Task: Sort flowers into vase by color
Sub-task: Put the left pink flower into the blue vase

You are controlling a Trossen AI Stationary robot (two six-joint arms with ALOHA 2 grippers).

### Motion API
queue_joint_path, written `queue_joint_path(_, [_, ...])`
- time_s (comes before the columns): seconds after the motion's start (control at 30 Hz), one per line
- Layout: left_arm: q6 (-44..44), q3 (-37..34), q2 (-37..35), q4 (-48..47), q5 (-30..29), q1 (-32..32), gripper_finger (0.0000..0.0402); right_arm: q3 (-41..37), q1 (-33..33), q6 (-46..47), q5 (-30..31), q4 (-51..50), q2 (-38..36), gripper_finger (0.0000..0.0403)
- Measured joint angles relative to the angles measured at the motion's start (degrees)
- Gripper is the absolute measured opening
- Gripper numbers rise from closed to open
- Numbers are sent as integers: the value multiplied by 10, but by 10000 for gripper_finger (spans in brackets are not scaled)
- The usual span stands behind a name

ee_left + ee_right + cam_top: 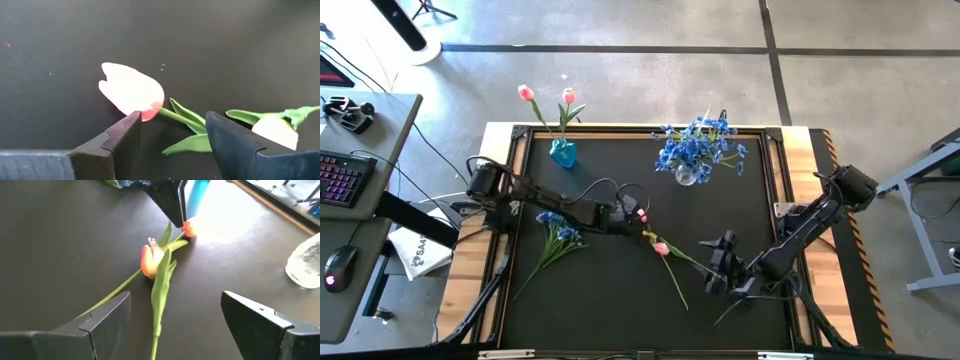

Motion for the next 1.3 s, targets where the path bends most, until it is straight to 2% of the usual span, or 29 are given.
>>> queue_joint_path(0.43, [-4, 1, 23, -3, -25, 3, 211, 0, 0, 2, 12, 0, 0, 307])
queue_joint_path(0.7, [27, 0, 16, -50, -41, 29, 211, 0, 0, 7, 12, 0, -1, 307])
queue_joint_path(0.93, [18, 3, 2, -44, -29, 26, 211, 0, 0, 12, 12, -3, -1, 307])
queue_joint_path(1.0, [3, 3, 2, -44, -45, 13, 211, 0, 0, 12, 13, -4, -1, 307])
queue_joint_path(1.17, [-11, 3, 6, -23, -137, -10, 211, 0, 0, 12, 14, -5, -1, 307])
queue_joint_path(1.3, [1, 3, 13, -16, -171, -12, 211, 0, 0, 12, 14, -5, -1, 307])
